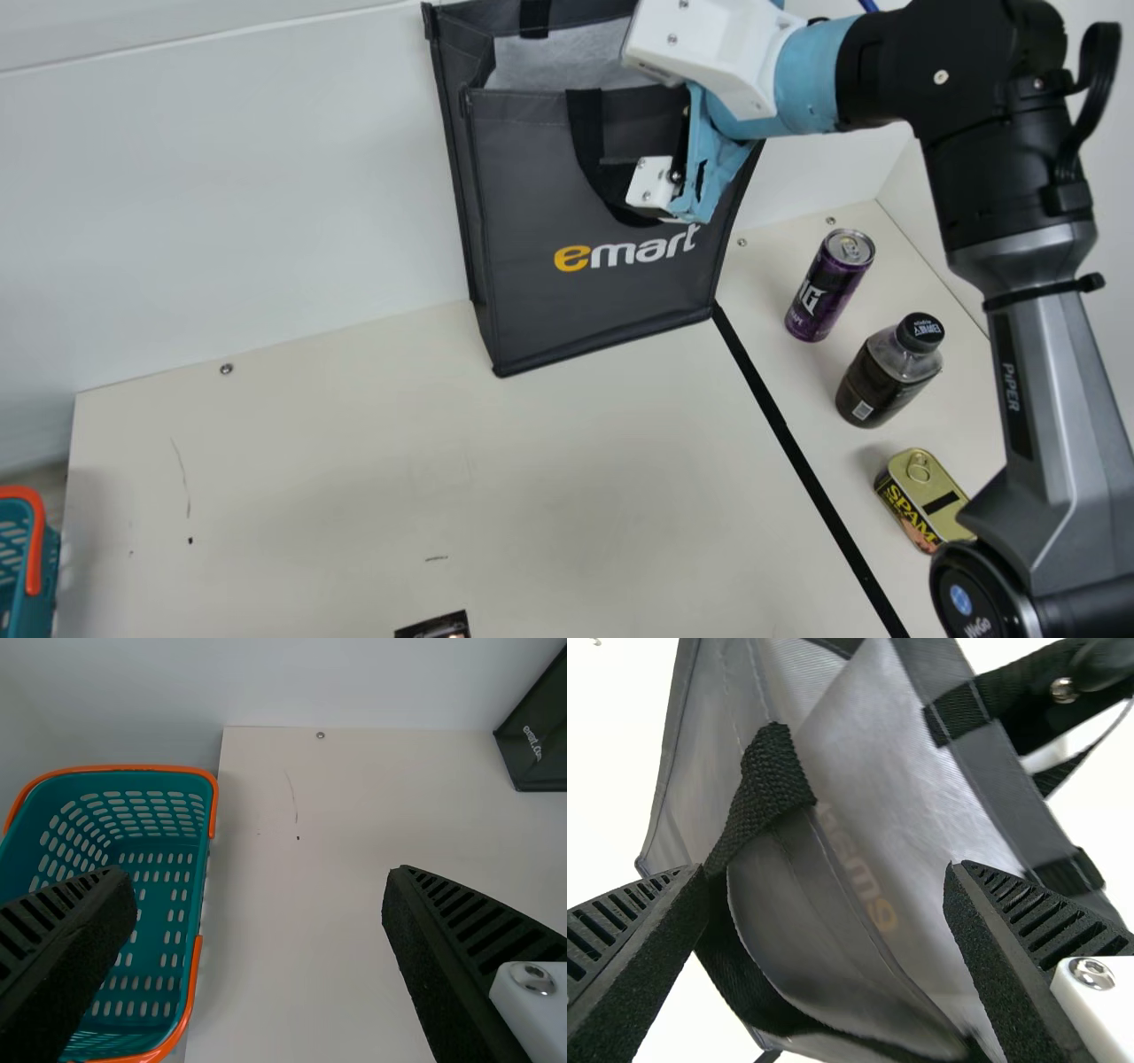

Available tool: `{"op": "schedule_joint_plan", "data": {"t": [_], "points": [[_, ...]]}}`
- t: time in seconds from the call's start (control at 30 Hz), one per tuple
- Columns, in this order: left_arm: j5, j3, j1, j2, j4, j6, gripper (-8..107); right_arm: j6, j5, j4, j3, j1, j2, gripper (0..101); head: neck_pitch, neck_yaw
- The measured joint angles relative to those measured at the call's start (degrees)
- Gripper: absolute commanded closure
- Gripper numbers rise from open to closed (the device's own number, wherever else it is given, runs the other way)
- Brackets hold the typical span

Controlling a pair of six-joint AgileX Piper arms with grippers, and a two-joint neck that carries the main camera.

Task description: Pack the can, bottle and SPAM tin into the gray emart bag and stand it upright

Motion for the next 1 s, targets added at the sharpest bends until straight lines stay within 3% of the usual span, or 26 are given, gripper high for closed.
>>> {"op": "schedule_joint_plan", "data": {"t": [0.17,0.63,1.0], "points": [[0.0,0.0,0.0,0.0,0.0,0.0,9,-1.4,0.0,1.6,0.1,0.2,1.4,6,0.0,-0.1],[0.0,0.0,0.0,0.0,0.0,0.0,9,-4.8,0.1,2.1,2.4,-0.5,3.8,100,0.0,0.0],[0.0,0.0,0.0,0.0,0.0,0.0,9,-5.8,0.2,2.5,2.7,-0.9,3.3,101,0.0,0.0]]}}
